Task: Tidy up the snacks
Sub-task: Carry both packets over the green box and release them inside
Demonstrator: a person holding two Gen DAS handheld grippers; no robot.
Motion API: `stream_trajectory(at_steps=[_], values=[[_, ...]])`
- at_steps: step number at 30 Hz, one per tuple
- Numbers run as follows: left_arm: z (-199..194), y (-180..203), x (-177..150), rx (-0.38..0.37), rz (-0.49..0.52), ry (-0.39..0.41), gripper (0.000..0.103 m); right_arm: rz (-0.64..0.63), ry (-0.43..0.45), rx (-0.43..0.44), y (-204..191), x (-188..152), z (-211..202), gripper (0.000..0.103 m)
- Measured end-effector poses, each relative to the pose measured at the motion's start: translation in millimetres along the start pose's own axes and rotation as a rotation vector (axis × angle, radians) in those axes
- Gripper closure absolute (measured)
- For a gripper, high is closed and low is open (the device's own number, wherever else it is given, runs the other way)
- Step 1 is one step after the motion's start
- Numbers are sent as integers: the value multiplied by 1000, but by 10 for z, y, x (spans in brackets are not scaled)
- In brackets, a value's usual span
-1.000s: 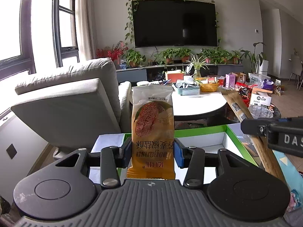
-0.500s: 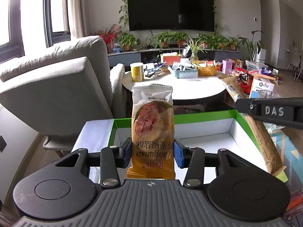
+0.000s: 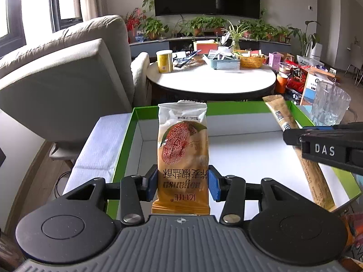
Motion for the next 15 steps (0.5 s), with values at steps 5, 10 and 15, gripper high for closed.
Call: stream_trajectory(at_steps=[5,10,15], values=[[-27,-11,-17,6,-7,-13,60,13,5,-9,-3,4,-25,74],[-66,5,-68,1,-9,-39,59,40,-10,-6,6,-13,-47,73],[-171,11,-41,14,-6,-16,57,91,-12,33,39,-29,-167,55]])
Point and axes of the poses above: each gripper's, at about its wrist camera, not at the fingertips, and z roughly the way its jaws point, y to its right, x to its top, the point moved 1 cm from there along z, roughly the way its jaws point, and after that the axes turned 12 degrees about -x, right-handed, at the moved point
